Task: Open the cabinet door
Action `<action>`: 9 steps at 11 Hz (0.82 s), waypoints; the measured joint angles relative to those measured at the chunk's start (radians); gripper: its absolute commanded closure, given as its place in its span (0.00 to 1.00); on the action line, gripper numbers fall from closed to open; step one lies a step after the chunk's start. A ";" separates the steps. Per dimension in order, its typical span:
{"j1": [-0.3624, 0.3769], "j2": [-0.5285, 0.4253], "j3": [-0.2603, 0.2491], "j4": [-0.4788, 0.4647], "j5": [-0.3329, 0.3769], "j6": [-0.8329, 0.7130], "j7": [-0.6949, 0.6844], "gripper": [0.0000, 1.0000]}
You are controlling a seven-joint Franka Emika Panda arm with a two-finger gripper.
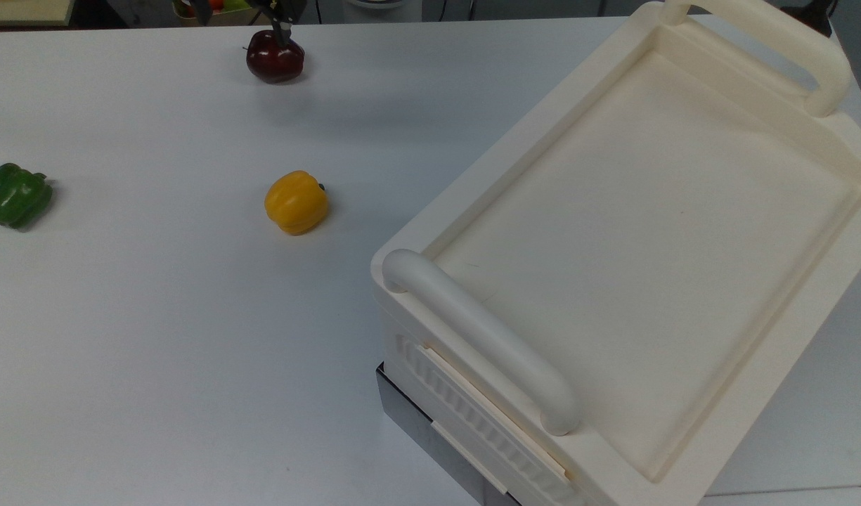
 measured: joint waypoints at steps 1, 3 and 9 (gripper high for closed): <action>0.000 0.000 0.000 0.000 0.000 0.000 0.000 0.00; 0.000 0.000 0.000 -0.004 0.000 0.000 0.000 0.00; 0.000 0.001 0.004 -0.012 0.000 0.000 0.000 0.00</action>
